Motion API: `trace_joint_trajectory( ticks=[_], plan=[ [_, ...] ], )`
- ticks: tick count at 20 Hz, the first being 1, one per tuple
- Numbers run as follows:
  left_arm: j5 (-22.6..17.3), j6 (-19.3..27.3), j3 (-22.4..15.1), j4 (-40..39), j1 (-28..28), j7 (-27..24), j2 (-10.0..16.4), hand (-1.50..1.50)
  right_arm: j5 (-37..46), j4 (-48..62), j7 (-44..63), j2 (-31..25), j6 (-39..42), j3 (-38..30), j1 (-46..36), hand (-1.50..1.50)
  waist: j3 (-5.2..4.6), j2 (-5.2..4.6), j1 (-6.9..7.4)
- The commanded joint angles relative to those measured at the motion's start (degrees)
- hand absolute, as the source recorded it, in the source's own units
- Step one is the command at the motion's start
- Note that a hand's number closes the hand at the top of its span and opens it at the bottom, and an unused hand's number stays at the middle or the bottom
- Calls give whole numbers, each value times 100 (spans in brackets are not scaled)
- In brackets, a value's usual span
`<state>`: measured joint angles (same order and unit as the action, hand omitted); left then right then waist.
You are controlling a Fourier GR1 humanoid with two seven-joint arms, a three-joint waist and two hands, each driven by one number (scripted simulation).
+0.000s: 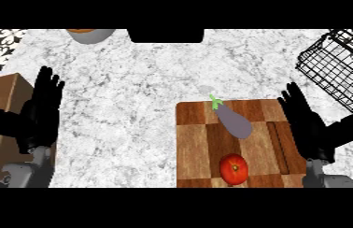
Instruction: Pick the eggplant from the cutting board and place it in the tiered basket
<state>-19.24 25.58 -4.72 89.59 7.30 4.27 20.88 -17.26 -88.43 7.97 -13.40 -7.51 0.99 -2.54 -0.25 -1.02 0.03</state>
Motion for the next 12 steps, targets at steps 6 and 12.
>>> trace_joint_trajectory(
  ticks=[6, 12],
  plan=[
    [1172, -622, -744, -320, 258, -258, 910, 0, 478, 932, 2613, -700, 834, 1211, -1882, 150, 2, -58, 586],
    [1162, -769, -803, -555, 221, -136, 933, 0, 2620, 1109, 3959, -2090, 240, 1578, -2355, -150, -27, 66, 272]
  ],
)
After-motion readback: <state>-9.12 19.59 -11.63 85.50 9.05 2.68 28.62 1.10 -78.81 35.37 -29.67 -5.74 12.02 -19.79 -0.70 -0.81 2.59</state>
